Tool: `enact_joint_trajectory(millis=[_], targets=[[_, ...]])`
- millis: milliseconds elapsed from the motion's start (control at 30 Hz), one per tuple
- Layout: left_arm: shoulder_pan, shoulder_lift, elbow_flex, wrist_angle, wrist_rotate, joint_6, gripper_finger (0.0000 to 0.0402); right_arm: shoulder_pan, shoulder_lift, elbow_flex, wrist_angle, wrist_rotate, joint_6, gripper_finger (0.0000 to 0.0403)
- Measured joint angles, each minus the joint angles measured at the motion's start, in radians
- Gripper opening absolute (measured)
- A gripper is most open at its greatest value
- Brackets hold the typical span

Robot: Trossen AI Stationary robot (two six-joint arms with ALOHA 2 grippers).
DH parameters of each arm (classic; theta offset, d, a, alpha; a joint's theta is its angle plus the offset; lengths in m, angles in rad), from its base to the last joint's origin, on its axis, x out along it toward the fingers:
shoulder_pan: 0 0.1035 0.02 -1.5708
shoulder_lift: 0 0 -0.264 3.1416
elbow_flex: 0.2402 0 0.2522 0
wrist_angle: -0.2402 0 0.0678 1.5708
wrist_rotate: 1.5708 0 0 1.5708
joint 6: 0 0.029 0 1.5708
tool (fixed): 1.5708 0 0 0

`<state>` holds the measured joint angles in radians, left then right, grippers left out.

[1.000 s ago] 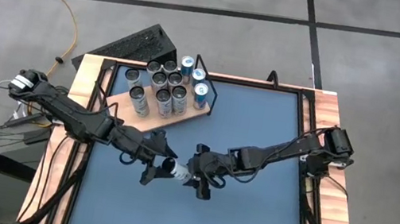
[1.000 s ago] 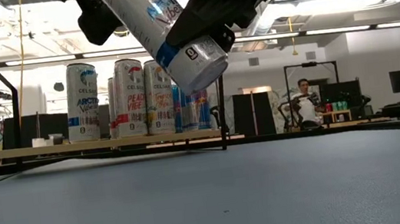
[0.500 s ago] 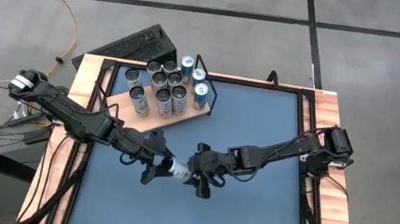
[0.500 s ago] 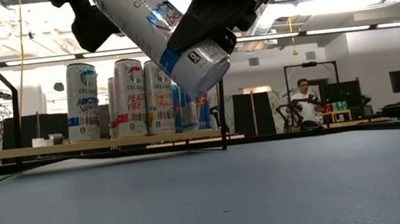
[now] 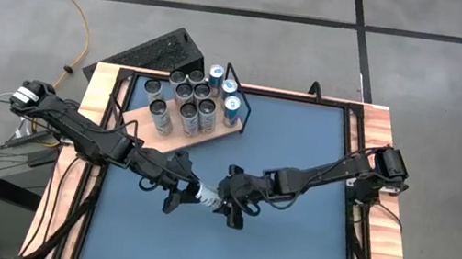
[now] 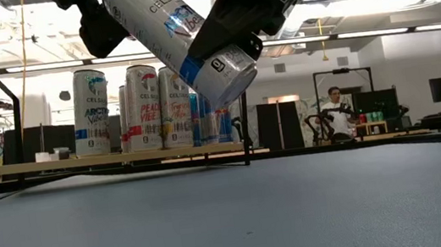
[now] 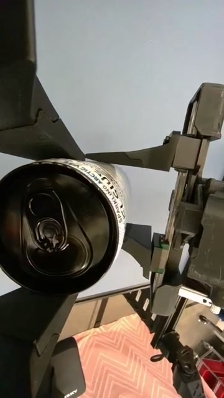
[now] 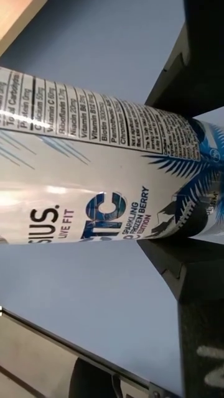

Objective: Place canned beverage on shelf
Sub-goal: Put the white and blue soda can on the shelf aligned with the other white and blue soda cans

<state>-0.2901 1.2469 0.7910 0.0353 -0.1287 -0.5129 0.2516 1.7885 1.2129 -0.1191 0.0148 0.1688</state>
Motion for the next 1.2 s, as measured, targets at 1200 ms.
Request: enact_joint_trajectory(millis=[1200], targets=[[0.001,-0.003,0.273,-0.584,-0.082,0.026,0.0257,0.048,-0.067,0.000,-0.409,-0.088,0.052,0.0357]])
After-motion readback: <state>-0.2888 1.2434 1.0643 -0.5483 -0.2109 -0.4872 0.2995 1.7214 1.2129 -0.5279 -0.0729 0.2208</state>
